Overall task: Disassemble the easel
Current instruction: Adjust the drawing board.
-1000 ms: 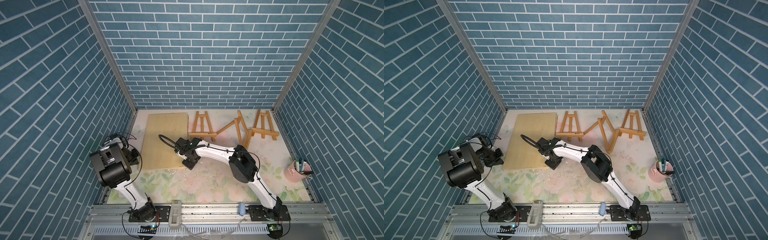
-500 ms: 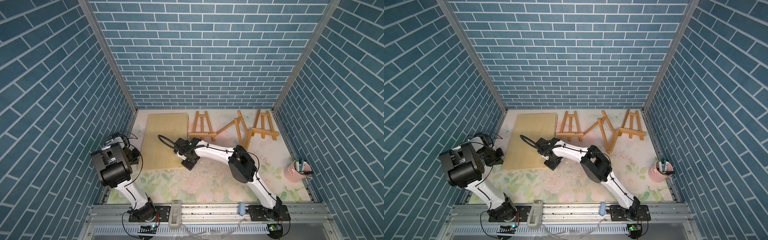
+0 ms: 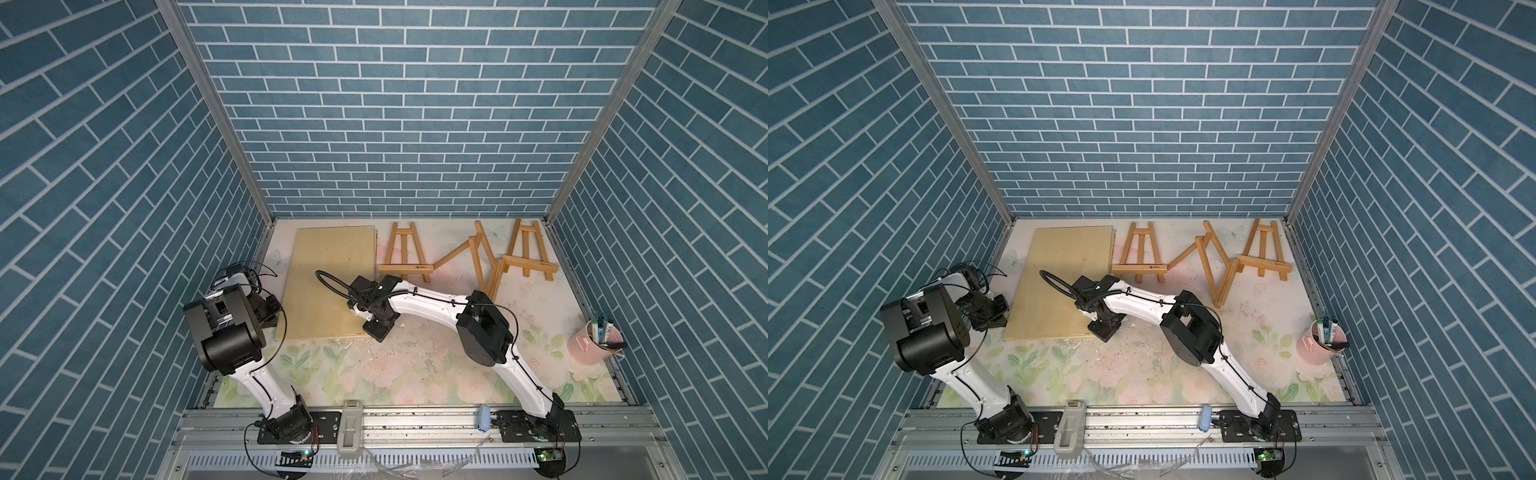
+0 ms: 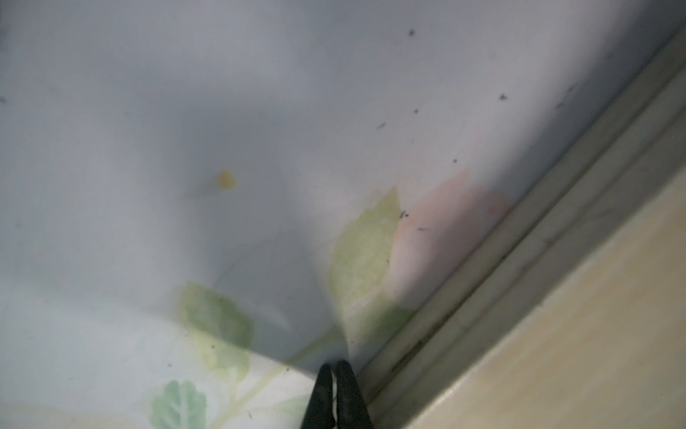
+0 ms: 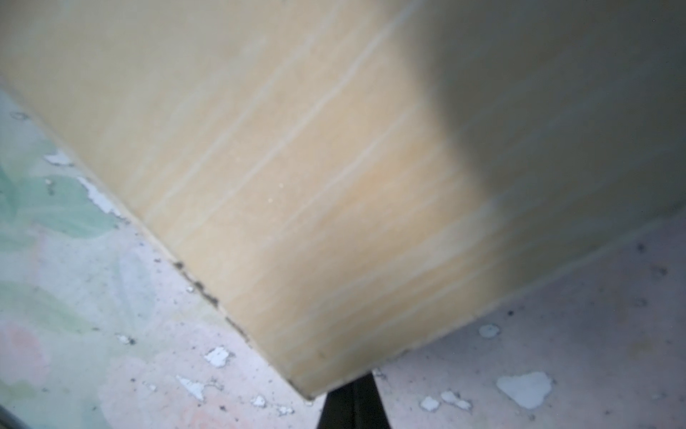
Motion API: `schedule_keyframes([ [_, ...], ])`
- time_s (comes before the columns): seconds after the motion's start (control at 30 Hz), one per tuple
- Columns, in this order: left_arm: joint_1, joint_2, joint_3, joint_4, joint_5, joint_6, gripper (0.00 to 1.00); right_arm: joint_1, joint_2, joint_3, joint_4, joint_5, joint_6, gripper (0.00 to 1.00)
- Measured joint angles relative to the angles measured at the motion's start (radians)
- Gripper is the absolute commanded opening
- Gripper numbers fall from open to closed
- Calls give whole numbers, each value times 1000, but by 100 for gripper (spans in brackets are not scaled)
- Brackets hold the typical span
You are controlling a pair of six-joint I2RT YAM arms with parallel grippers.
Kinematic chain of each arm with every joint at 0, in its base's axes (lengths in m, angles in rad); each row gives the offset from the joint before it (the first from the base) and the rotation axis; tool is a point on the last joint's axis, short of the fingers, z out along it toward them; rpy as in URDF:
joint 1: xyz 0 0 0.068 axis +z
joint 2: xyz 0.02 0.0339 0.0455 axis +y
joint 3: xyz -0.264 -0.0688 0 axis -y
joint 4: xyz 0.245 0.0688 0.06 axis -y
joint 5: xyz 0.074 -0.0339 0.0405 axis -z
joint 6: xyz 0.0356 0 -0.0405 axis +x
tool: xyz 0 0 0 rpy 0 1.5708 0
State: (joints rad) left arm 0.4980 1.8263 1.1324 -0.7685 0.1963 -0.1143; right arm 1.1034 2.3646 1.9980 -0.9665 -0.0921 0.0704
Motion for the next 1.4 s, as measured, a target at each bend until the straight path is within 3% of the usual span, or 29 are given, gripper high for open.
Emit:
schedule_keyframes([
  [1.4,-13,-1,1,15,-16,11,9,0,22,38,-43,-17,5,1],
])
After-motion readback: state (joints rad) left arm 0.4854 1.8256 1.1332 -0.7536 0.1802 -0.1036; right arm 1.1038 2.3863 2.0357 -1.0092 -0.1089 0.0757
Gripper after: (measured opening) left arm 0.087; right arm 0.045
